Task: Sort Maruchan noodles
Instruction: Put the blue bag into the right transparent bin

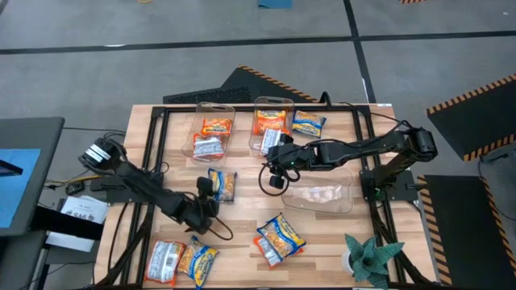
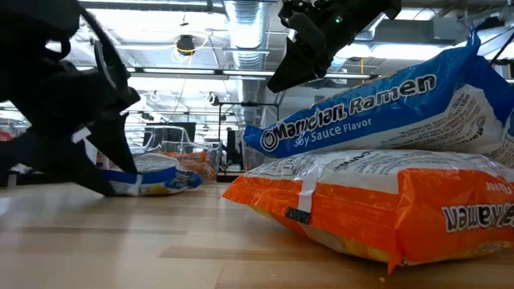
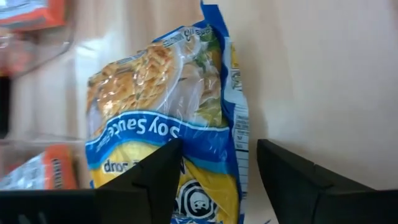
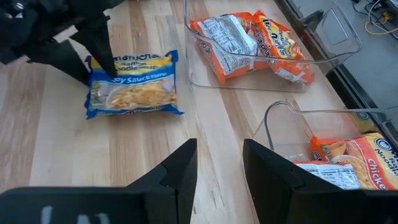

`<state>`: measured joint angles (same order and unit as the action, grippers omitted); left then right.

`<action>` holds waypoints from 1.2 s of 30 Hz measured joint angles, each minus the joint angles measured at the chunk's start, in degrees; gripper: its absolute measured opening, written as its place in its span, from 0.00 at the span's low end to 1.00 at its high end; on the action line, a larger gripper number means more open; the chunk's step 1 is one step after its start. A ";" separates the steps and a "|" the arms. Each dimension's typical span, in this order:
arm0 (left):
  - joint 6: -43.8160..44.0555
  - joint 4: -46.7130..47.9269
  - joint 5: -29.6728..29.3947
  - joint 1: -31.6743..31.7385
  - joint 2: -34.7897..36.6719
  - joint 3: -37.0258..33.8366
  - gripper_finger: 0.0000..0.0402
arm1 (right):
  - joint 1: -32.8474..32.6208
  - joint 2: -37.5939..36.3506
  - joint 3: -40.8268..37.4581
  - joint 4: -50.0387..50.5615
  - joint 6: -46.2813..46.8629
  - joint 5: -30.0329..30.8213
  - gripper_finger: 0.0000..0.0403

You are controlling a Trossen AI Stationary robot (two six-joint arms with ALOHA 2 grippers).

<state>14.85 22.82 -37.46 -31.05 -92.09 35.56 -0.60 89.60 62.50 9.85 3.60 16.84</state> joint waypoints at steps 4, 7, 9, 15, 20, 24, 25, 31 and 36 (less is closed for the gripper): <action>2.74 0.77 -5.25 0.10 -2.51 -0.01 0.32 | 0.00 0.00 0.00 0.00 0.00 0.00 0.38; 3.86 1.46 -6.15 0.11 -2.51 -0.06 0.11 | 0.00 0.00 0.00 0.00 0.41 0.00 0.38; 4.91 3.13 -5.11 0.22 -1.85 0.65 0.04 | -0.01 0.00 0.00 0.01 0.47 -0.02 0.38; 5.92 11.20 2.24 -0.61 5.56 6.37 0.01 | -0.02 0.00 0.00 0.01 0.56 -0.12 0.38; -0.98 5.82 5.62 -2.34 16.50 9.06 0.00 | -0.61 0.00 -0.01 -0.03 0.53 -0.14 0.38; -8.64 -0.08 6.73 -2.35 24.62 9.10 0.00 | -1.34 -0.83 -0.02 0.41 0.41 -0.17 0.38; -10.93 -1.37 6.46 -2.13 26.22 9.13 0.00 | -1.47 -1.42 -0.02 0.22 0.42 -0.19 0.38; -26.64 -14.39 10.04 2.23 30.93 7.09 0.00 | -3.32 -8.33 -0.02 2.62 0.44 0.11 0.38; -36.23 -31.17 22.39 10.44 29.99 1.35 0.00 | -6.59 -15.22 0.00 3.63 -1.11 8.28 0.38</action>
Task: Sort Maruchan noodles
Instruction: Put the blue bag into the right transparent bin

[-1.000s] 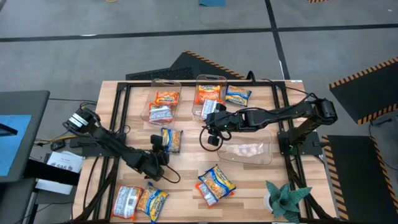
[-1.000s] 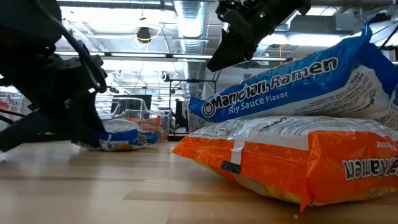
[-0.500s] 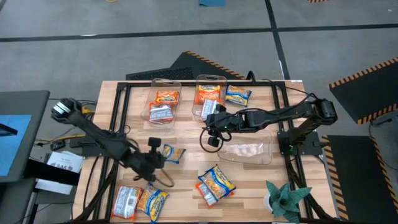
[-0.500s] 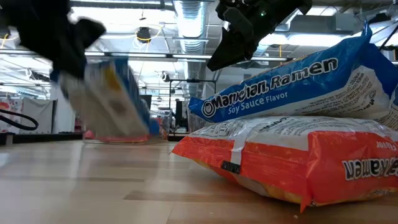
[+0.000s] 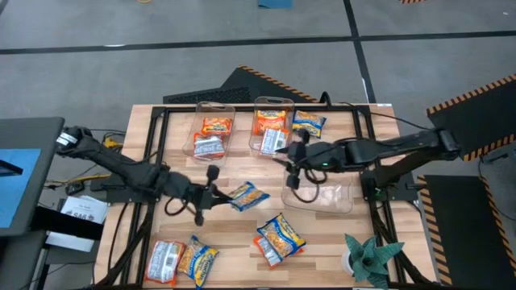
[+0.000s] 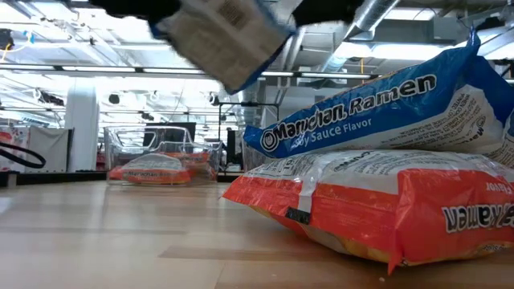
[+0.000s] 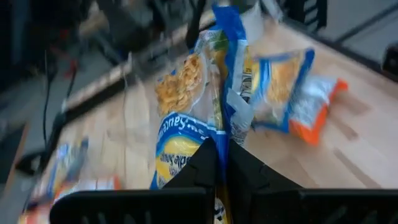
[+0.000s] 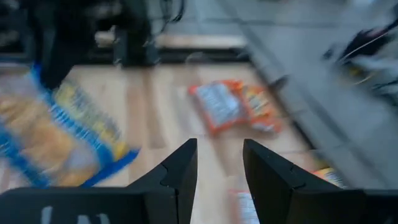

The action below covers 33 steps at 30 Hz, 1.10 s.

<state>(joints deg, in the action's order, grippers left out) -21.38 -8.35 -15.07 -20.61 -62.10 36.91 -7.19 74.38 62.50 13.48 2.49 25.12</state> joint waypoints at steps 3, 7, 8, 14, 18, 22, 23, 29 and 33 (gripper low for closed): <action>-3.78 -9.47 6.67 5.51 -1.85 -2.04 0.00 | -2.25 -3.39 0.00 0.48 -1.93 7.38 0.38; -6.21 -17.83 12.02 11.79 -6.72 -2.02 0.00 | -4.41 -6.16 0.00 0.94 -2.56 12.70 0.38; -6.65 -19.34 14.00 13.05 -8.47 -1.52 0.00 | -4.67 -6.37 0.00 1.09 -2.56 12.88 0.38; -7.55 -27.02 25.37 18.04 -20.84 4.75 0.00 | -4.90 -4.89 0.00 1.19 -3.00 13.47 0.38; -8.84 -28.84 30.37 19.95 -29.72 11.66 0.00 | -4.70 -2.90 0.00 1.59 -3.18 15.58 0.38; -9.37 -27.54 31.76 20.77 -37.56 19.96 0.02 | -4.82 -1.64 -0.02 2.73 -3.43 16.97 0.38; -9.07 -26.69 31.18 20.97 -39.43 22.02 0.03 | -4.81 -1.56 -0.02 2.77 -3.48 17.16 0.38; -8.91 -21.55 27.71 21.41 -47.04 30.92 0.14 | -4.82 -1.63 -0.02 3.49 -3.40 17.48 0.38; -9.03 -16.42 27.72 21.32 -48.44 34.01 0.24 | -4.84 -1.67 -0.02 4.50 -3.02 18.48 0.38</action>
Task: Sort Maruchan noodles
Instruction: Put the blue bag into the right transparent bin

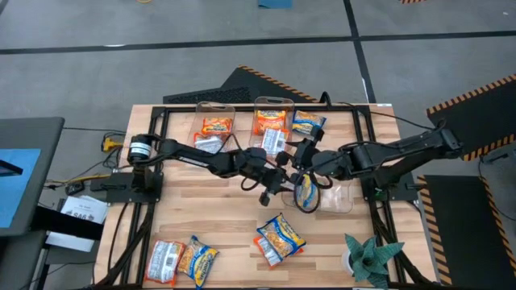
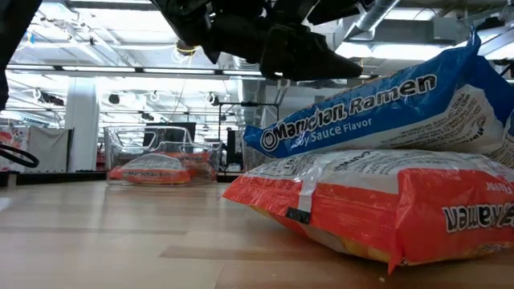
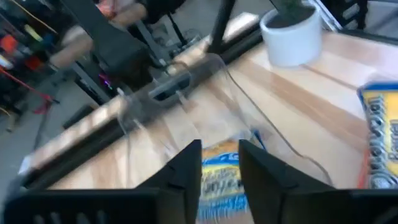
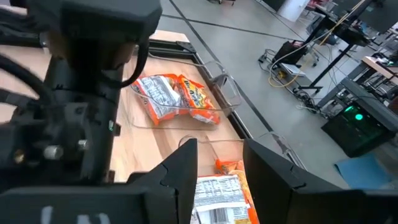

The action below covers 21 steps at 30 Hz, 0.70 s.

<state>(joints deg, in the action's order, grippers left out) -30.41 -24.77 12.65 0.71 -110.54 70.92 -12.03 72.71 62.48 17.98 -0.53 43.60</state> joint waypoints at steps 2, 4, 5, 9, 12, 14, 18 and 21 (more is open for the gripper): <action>0.09 1.09 -1.57 0.02 0.09 0.47 0.30 | 0.00 0.00 0.00 0.00 0.04 0.10 0.38; 0.03 4.95 -3.06 0.05 1.45 0.50 0.36 | 0.00 0.00 0.00 0.12 0.16 0.12 0.38; -0.01 7.12 -3.86 0.07 2.33 0.50 0.38 | 0.00 0.00 0.00 0.35 0.49 0.17 0.38; 2.23 19.94 -5.44 0.72 7.16 0.54 0.43 | 0.07 0.00 0.00 3.26 2.77 0.27 0.38; 5.88 27.45 -3.75 2.34 11.28 -0.49 0.43 | 0.42 0.00 0.00 5.74 5.20 1.28 0.38; 8.27 28.25 -1.58 3.79 15.17 -3.24 0.43 | 0.78 0.00 0.00 7.62 7.05 3.21 0.38; 12.04 23.40 3.24 6.69 24.90 -11.96 0.42 | 1.96 0.00 0.02 12.37 12.47 8.10 0.38; 15.03 13.04 4.65 8.19 33.25 -21.51 0.42 | 3.82 0.01 0.02 16.47 16.50 9.30 0.38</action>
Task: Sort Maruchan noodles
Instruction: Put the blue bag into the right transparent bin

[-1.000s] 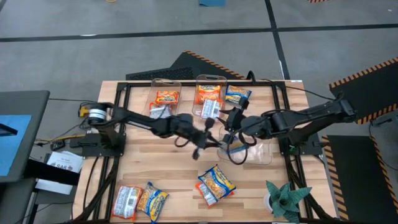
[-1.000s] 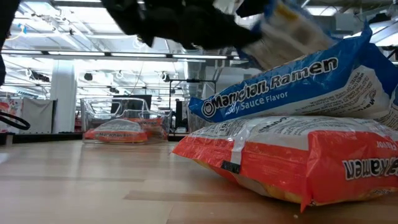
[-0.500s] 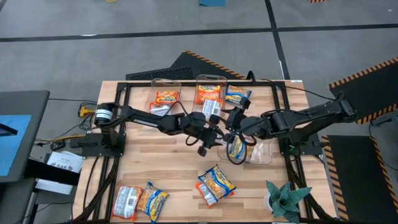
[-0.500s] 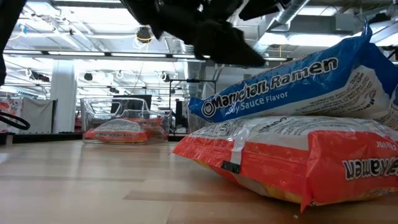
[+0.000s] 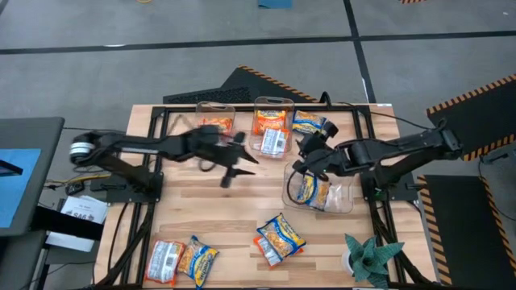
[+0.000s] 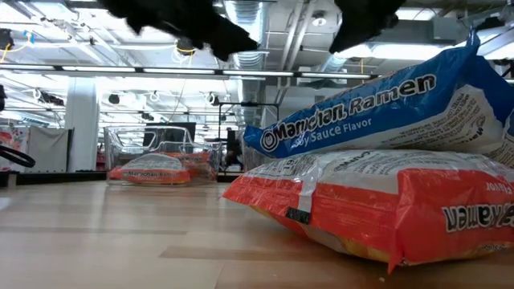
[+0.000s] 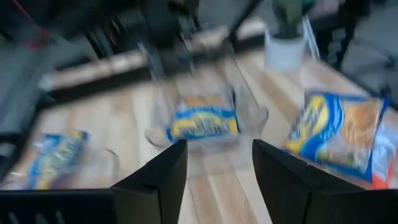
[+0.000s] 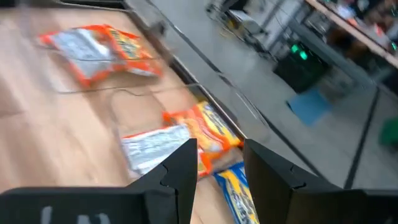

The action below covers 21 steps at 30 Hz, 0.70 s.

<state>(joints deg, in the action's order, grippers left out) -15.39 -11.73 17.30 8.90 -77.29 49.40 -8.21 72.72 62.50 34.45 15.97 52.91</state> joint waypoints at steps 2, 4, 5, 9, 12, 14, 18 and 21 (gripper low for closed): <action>1.64 -7.70 0.00 0.27 5.27 -6.78 0.42 | 1.76 0.54 0.00 1.31 2.25 0.06 0.38; 2.83 -14.56 -0.15 0.20 10.12 -13.11 0.42 | 3.41 0.98 -0.02 2.29 3.86 -0.03 0.38; 3.10 -17.47 -0.76 0.15 12.28 -15.77 0.42 | 4.37 1.49 0.00 2.03 4.66 0.06 0.38; 3.52 -23.25 -4.72 0.09 20.09 -23.44 0.42 | 7.94 3.78 -0.02 1.58 5.62 -0.26 0.38; 1.53 -23.42 -7.63 0.09 24.29 -25.22 0.42 | 9.72 5.79 0.00 0.29 5.23 -0.64 0.38; 1.57 -23.81 -8.59 0.09 25.99 -25.24 0.42 | 11.14 7.61 0.00 -0.50 5.40 -0.70 0.38; 2.01 -22.58 -8.61 0.09 27.06 -25.31 0.42 | 17.29 10.60 0.01 4.89 8.94 -4.66 0.38; 1.73 -21.47 -8.66 0.09 27.02 -25.31 0.42 | 24.22 12.69 -0.04 10.69 13.21 -11.23 0.38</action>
<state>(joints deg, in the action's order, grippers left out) -13.65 -33.20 8.64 8.99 -50.28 24.10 16.00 85.41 62.46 45.14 29.18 41.68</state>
